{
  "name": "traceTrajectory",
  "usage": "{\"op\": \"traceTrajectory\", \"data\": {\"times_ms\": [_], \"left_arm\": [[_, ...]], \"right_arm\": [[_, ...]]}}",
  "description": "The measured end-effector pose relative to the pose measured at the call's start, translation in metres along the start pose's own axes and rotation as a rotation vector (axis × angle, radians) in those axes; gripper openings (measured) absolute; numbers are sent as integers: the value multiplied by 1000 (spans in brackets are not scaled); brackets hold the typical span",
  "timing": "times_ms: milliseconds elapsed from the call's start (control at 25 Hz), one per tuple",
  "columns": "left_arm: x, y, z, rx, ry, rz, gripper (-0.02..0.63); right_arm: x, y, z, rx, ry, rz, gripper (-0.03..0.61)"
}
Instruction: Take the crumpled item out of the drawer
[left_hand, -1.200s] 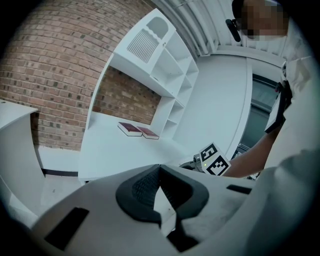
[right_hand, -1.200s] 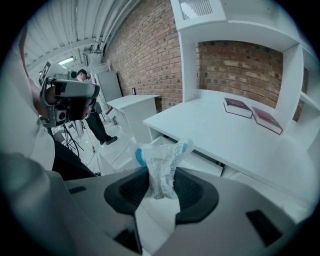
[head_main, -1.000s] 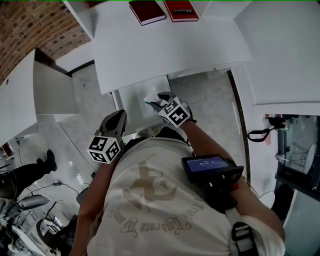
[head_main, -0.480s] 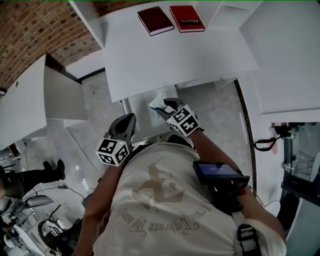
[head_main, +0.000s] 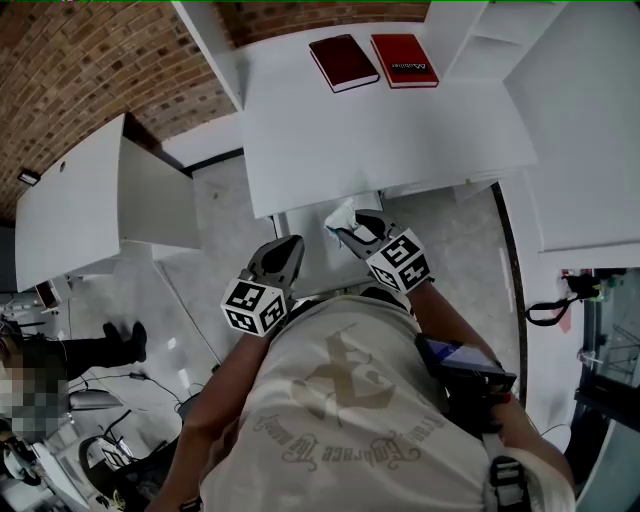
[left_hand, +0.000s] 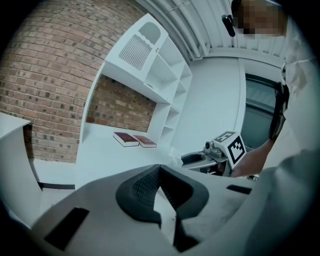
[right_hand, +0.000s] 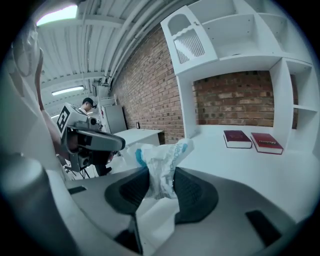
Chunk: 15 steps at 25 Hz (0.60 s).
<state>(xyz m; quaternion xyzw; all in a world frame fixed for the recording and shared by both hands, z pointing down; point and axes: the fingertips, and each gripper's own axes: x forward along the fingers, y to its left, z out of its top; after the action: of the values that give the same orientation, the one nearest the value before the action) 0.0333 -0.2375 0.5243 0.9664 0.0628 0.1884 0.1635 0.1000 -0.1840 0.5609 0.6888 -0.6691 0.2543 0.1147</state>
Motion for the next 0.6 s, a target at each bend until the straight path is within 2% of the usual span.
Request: {"op": "traceTrajectory", "data": {"times_ms": [360, 600], "left_arm": [[13, -7, 8, 29, 8, -42, 20], [19, -14, 5, 35, 28, -53, 20]], "right_arm": [[-18, -8, 17, 26, -71, -27, 166], [-34, -16, 10, 57, -84, -51, 166]]}}
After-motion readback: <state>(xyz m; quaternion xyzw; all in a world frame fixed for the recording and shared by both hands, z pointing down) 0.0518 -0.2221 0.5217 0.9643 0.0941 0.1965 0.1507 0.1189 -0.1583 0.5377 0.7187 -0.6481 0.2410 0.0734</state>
